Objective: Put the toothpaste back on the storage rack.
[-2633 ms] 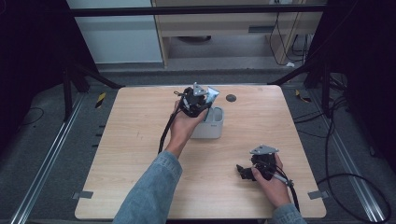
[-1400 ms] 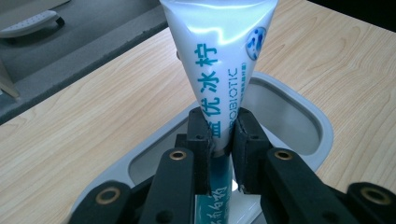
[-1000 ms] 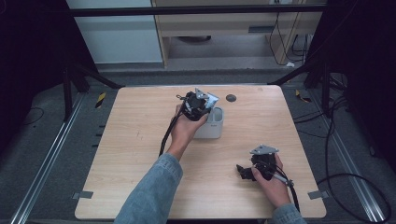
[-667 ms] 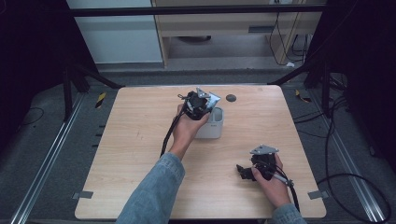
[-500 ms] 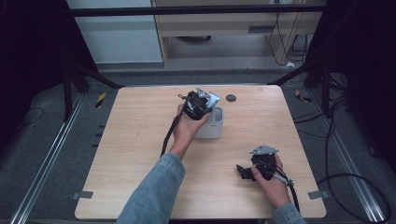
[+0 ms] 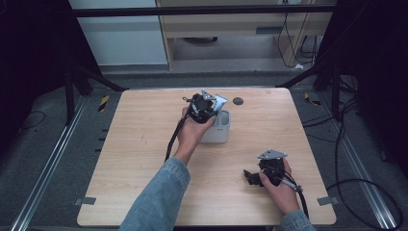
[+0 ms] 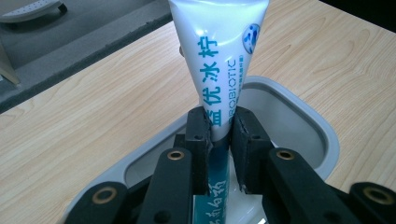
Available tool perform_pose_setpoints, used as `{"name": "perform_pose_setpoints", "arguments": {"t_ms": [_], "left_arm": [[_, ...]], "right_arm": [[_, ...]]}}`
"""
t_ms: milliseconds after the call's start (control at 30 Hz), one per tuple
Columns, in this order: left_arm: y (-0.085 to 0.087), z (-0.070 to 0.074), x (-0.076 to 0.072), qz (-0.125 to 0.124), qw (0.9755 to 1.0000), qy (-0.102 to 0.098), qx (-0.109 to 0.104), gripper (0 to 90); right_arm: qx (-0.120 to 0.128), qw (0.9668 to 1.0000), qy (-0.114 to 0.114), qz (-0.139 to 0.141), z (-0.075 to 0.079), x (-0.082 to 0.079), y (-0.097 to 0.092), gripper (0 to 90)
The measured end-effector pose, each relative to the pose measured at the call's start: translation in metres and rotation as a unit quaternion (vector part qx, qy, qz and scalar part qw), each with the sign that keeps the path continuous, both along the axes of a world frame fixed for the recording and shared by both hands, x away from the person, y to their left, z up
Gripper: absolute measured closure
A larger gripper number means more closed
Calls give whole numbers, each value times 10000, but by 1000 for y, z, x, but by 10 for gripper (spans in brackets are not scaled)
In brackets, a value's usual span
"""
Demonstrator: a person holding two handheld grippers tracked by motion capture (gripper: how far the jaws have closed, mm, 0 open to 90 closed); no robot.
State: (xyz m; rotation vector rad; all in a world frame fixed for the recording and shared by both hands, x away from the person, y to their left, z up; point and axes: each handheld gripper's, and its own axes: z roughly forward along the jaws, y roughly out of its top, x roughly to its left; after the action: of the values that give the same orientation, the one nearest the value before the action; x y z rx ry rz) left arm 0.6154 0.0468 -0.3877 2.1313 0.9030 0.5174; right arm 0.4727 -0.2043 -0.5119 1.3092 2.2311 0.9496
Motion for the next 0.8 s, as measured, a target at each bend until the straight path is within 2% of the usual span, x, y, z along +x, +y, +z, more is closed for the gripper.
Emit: {"name": "perform_pose_setpoints", "arguments": {"t_ms": [300,500,667,800], "left_arm": [[0,1,-1,0,10000,-10,-18,748],[2,0,-4,10,10000,-95,-22,702],[2,0,-7,-12,9998,-183,53,646],[1,2,-10,-70,9991,-313,270,584]], "right_arm": [[-2,10000,1,-8,0,0,0,3],[2,10000,0,-3,0,0,0,3],[2,10000,2,-4,0,0,0,3],[-2,10000,0,-6,0,0,0,4]]}}
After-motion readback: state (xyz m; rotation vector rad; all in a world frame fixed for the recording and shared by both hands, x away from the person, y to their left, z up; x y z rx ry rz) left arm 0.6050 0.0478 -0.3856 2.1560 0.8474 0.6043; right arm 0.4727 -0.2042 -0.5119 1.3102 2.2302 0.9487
